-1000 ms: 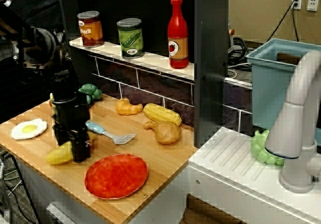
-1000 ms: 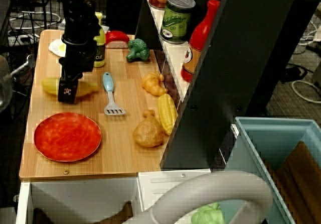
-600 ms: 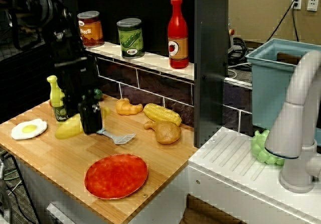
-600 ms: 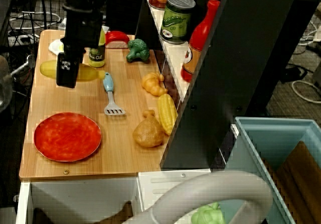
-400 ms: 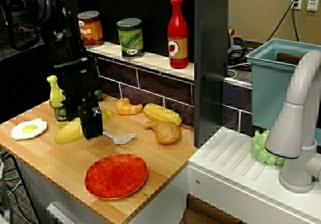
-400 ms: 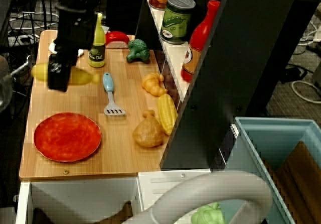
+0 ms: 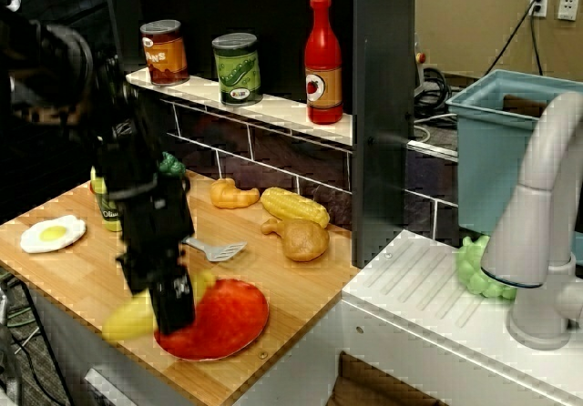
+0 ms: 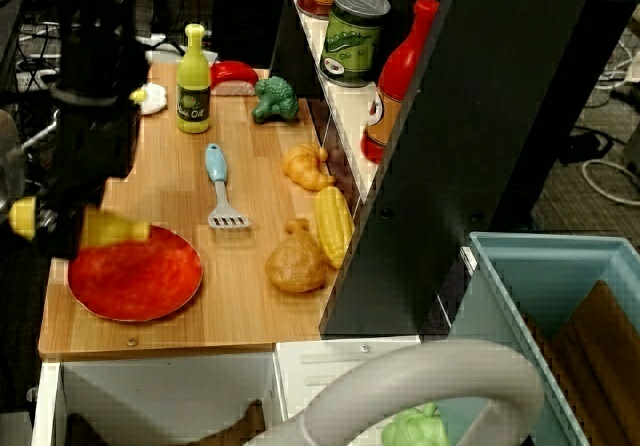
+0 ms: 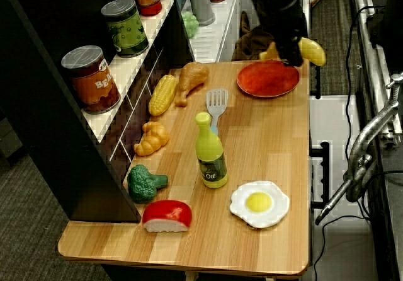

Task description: Put banana on plate

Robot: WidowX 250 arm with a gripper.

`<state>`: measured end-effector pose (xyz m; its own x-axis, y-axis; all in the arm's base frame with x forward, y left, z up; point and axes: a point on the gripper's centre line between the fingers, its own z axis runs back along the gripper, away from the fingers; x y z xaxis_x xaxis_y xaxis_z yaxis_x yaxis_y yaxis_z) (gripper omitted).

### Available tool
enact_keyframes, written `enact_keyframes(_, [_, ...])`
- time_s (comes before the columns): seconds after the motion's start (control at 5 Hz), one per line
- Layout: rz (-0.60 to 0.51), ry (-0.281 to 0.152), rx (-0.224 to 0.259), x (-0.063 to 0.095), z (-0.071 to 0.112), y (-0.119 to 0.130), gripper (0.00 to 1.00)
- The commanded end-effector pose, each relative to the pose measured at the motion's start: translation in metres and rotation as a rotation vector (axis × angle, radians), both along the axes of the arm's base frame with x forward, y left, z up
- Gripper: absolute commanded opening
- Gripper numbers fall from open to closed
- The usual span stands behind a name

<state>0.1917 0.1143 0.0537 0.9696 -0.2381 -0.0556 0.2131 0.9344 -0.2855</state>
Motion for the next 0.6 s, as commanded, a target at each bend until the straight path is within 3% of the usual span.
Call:
enact_keyframes(0.0, [0.019,0.005,0.000,0.000,-0.001,-0.002,0.00])
enact_keyframes(0.4, [0.058,0.003,-0.030,0.033,0.017,-0.007,0.00])
